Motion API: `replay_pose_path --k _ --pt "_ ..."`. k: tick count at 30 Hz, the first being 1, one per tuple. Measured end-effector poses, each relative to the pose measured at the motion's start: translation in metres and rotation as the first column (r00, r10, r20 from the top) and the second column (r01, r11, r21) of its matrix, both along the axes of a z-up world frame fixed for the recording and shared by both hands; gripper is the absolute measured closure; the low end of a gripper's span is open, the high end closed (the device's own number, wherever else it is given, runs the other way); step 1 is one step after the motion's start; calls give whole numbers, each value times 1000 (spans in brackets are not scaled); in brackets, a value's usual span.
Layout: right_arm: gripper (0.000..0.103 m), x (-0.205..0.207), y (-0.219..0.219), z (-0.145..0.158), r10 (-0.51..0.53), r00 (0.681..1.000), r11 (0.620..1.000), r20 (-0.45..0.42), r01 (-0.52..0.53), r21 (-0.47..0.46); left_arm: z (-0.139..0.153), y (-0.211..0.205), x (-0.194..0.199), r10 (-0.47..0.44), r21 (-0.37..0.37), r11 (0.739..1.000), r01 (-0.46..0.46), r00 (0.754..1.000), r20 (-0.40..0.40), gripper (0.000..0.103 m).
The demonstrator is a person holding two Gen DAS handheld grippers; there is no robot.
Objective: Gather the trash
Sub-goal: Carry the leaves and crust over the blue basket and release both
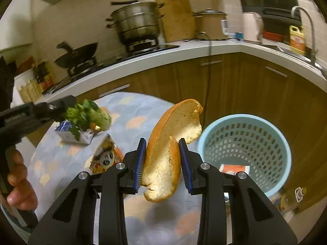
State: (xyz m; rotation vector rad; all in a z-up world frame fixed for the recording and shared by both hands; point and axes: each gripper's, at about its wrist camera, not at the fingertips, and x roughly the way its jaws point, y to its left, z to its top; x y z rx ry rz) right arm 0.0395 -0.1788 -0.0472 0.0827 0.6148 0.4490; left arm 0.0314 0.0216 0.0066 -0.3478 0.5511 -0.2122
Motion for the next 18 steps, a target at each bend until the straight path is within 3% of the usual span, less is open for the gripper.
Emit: replay_pose_path --k 4,9,18 --pt "74 7 -26 -3 -58 998 998 -7 58 15 11 -17 13 -54 -11 998 54 999 11 98" --pt "74 23 -64 -16 -150 987 989 -50 151 3 9 -57 33 -129 30 991 129 992 -1 98" --pt "74 65 -118 -75 -283 936 959 -207 279 -48 -48 -143 98 -271 33 960 279 951 -151 99"
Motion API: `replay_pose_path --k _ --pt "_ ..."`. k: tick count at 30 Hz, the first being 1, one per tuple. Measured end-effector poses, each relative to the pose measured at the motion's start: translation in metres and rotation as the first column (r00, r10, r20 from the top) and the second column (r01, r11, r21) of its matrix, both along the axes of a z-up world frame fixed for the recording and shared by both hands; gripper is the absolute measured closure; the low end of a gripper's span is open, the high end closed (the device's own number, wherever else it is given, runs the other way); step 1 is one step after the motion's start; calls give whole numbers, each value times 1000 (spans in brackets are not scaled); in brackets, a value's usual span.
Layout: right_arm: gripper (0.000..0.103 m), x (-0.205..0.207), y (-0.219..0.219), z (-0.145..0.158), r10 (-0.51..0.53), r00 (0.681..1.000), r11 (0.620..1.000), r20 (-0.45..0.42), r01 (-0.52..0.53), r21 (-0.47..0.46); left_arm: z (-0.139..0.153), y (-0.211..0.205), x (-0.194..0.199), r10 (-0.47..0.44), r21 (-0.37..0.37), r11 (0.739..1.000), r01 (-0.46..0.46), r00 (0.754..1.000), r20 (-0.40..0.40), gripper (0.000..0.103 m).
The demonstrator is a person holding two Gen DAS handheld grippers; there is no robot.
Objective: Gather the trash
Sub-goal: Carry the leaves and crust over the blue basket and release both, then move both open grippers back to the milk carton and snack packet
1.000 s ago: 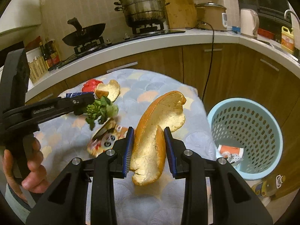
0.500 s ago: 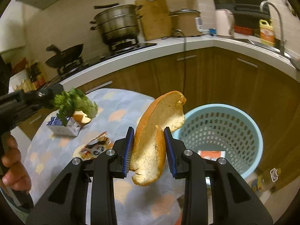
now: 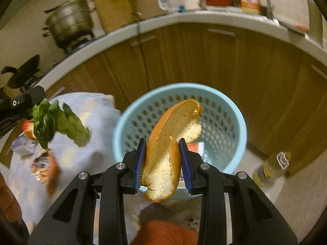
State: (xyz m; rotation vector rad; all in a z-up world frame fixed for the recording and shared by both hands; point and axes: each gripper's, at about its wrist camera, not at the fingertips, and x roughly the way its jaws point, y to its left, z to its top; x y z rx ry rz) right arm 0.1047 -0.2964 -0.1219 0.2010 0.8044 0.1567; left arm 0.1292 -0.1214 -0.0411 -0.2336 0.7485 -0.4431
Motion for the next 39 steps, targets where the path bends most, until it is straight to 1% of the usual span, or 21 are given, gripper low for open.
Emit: replay_pose_path --k 3,4,5,6,7,9,10,14,19,26,31,35,37,39 --pt "73 16 -10 -16 -11 998 1000 -59 11 5 -25 -28 27 -41 44 998 44 997 -64 100" --pt "69 20 -12 -18 -10 997 1000 -72 10 7 -30 -33 32 -50 51 997 54 996 -76 100" --pt "69 24 -14 -22 -8 996 1000 -90 9 6 -37 -39 39 -65 53 996 70 994 -93 100" --pt "67 28 -15 -25 -9 994 1000 -106 10 6 -40 -43 43 -71 53 996 77 992 -104 98" --pt "60 31 -17 -26 -9 994 1000 -112 11 15 -44 -46 48 -75 51 995 81 990 -116 95" --pt "58 32 -20 -25 -13 995 1000 -104 16 21 -45 -46 51 -62 54 996 69 991 -122 65" --pt "58 31 -21 -25 -16 995 1000 -100 18 17 -44 -44 49 -49 62 997 56 993 -104 62" --pt "58 28 -25 -23 -24 996 999 -85 27 34 -38 -33 44 -34 77 996 40 996 -78 62" --pt "58 20 -14 -12 -4 998 999 -64 7 44 -28 -15 33 -3 54 999 6 998 -61 62" --pt "58 -1 27 21 99 995 994 13 -100 54 -11 19 1 52 28 998 -51 998 -22 62" --pt "58 -17 65 31 193 980 978 36 -196 70 4 55 -25 124 15 992 -125 992 19 62" --pt "58 -33 103 32 290 956 956 42 -292 36 14 97 -50 217 -5 976 -217 975 43 61" --pt "58 -40 117 31 325 945 945 36 -326 34 17 119 -62 279 2 960 -280 959 53 60" --pt "58 -45 131 30 357 934 934 30 -358 23 18 145 -73 360 15 932 -361 931 56 60"
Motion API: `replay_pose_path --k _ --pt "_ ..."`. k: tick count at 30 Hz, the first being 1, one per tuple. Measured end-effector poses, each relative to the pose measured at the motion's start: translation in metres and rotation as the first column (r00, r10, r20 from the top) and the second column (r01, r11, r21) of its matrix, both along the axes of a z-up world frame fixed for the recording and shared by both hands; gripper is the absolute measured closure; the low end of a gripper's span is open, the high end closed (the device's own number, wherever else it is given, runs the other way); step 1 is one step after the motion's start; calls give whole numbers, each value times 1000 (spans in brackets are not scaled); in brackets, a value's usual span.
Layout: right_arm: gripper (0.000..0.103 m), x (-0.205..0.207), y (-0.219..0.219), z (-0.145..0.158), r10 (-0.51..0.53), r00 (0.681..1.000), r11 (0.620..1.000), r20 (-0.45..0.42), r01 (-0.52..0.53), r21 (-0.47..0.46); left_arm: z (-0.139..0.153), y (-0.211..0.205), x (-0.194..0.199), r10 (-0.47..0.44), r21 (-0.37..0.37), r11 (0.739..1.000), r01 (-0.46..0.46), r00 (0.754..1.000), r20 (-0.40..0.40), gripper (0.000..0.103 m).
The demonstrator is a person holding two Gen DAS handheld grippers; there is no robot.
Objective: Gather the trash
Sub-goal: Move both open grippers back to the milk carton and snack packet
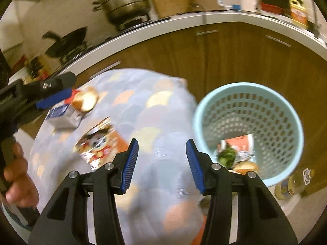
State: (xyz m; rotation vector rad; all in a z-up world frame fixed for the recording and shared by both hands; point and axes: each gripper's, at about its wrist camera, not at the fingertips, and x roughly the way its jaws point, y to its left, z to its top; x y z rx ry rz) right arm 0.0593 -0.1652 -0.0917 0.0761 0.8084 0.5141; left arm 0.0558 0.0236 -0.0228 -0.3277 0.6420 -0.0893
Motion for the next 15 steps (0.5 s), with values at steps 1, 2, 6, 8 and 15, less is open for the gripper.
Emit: replay_pose_path --k 1,2,6,8,15 --pt "58 -2 7 -1 13 1000 1000 -2 -13 -7 0 11 -5 40 8 999 -40 999 0 59" --pt "58 -3 13 -4 21 1000 1000 -3 -21 -11 0 24 -11 103 29 994 -103 995 0 55" --pt "58 -3 37 -13 51 999 998 -18 -52 -23 -9 58 -27 282 82 956 -281 959 -5 41" --pt "58 -2 49 -20 61 998 998 -19 -61 -34 -18 69 -28 302 76 951 -299 953 -32 41" --pt "56 -1 70 -36 57 998 995 -10 -58 -85 -53 74 -3 403 209 904 -372 906 -130 40"
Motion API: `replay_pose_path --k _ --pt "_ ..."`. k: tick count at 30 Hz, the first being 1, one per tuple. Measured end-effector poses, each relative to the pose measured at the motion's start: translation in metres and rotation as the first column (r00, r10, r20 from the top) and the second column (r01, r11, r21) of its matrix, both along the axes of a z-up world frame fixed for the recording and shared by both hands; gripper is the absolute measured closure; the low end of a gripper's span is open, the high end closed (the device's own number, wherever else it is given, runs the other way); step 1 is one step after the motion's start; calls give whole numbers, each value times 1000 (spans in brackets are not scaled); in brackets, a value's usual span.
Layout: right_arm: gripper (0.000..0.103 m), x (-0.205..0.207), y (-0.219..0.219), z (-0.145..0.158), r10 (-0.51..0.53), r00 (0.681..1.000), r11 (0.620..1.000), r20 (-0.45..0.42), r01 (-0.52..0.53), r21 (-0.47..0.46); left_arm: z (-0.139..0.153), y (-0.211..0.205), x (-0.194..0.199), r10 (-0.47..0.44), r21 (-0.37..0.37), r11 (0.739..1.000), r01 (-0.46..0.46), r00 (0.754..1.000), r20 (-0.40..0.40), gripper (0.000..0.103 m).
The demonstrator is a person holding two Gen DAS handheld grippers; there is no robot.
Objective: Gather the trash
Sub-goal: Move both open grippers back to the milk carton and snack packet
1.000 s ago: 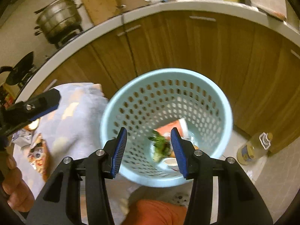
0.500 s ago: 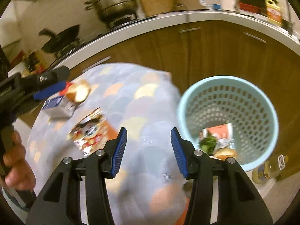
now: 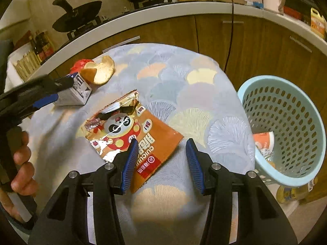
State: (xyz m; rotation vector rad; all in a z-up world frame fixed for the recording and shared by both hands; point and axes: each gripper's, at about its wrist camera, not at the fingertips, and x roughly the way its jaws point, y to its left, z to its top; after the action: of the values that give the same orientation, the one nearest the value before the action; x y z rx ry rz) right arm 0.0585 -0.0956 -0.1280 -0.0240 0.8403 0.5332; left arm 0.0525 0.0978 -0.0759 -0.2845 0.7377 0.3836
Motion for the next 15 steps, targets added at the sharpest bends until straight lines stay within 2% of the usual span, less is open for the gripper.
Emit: replay_pose_path --k 5,10,15 --pt "54 -1 3 -1 10 1000 1000 21 -10 -10 -11 8 7 88 88 993 -82 995 -56 39" --pt "52 -1 2 -1 18 1000 1000 22 -18 -3 -9 24 -15 131 78 989 -126 990 -56 39" --pt "52 -1 1 -1 20 1000 1000 20 -20 1 -5 57 -57 194 37 981 -193 980 -39 40"
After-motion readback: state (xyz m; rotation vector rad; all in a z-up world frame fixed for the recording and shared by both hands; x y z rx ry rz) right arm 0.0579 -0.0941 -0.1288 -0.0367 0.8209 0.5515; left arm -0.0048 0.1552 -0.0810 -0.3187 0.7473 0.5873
